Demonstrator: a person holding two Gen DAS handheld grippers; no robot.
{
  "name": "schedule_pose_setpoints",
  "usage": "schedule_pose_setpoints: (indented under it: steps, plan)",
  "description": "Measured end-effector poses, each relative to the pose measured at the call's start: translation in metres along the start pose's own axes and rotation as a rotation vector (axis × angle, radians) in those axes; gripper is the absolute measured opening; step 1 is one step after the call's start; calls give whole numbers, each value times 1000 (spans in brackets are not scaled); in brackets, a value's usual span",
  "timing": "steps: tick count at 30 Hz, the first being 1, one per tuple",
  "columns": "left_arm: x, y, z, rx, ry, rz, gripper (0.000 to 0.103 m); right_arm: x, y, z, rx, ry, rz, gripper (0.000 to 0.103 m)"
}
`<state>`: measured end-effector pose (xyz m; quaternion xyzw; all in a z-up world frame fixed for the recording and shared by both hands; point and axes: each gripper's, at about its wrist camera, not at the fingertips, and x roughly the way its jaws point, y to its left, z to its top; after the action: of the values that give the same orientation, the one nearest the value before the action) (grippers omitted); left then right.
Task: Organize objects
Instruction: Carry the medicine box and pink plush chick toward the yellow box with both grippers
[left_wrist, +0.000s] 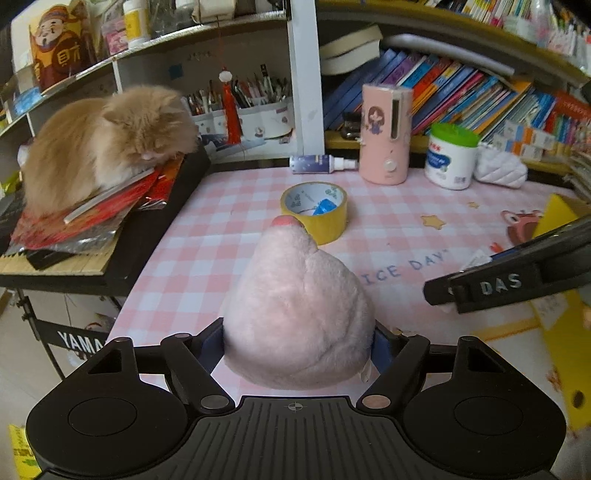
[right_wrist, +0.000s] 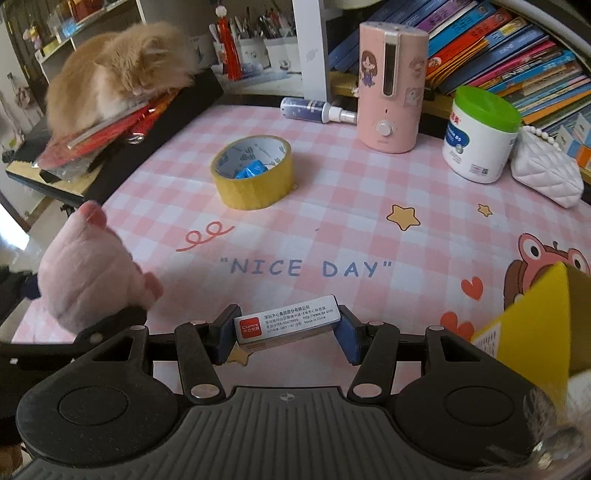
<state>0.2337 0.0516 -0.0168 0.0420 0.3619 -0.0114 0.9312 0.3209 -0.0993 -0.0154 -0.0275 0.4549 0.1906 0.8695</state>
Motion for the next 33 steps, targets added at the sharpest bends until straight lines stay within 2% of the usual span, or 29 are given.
schedule_pose_setpoints:
  steps: [8,19,33]
  plan:
    - [-50,13,-26,-47,-28,-36,78,-32,21,-27,13,-39,-8,52]
    - [-95,28,-69,-68,-30,-61,78,-72,56,-86,35,-57,-25,52]
    - [-145,34,-122,-32,-3,-128,78,-117,94,-161,76,-60,-81,53]
